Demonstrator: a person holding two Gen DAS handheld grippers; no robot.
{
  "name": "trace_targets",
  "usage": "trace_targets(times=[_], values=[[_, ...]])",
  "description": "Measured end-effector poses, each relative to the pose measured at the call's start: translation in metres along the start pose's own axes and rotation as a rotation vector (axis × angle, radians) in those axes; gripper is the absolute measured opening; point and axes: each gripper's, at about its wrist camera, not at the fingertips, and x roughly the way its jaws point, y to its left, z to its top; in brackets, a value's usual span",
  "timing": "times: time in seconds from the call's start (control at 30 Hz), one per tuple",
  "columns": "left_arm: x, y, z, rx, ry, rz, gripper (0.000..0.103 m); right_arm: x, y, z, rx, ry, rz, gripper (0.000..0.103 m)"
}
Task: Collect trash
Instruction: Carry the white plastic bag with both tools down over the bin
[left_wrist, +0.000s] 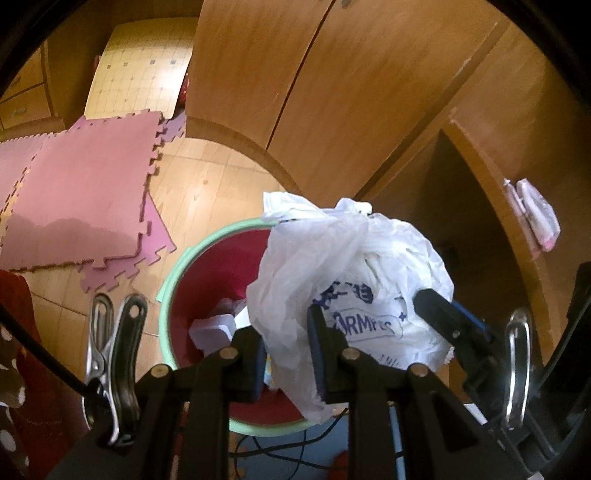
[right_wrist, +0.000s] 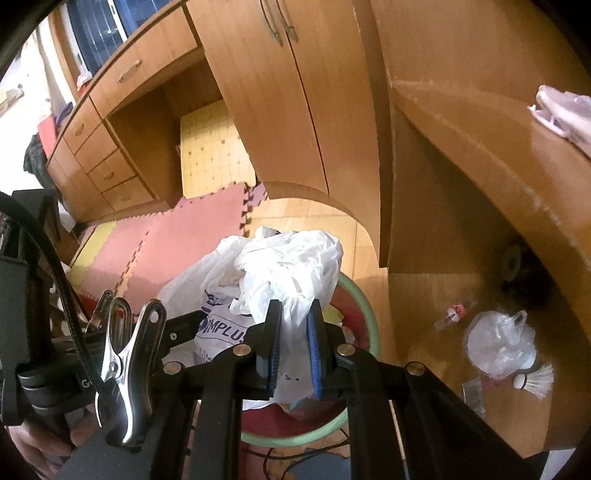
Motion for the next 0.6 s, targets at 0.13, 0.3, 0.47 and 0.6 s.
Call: trace_targets(times=[0.13,0.3,0.47,0.6], values=[[0.007,0.002,-0.001,-0.001,0.018,0.009,0.021,0.007,-0.001,-0.003,0.004,0.021,-0.007,0.014],[0.014,0.002,-0.003,0.008,0.029,0.026,0.021,0.012,0.0,-0.003,0.006,0.039,-0.014,0.014],[0.017,0.002,-0.005,0.007,0.043,0.033,0.022,0.014,0.003,-0.003,-0.008,0.049,-0.023,0.014],[0.018,0.003,-0.005,0.0,0.053,0.061,0.037,0.014,0.003,-0.004,0.004,0.049,-0.021,0.02]])
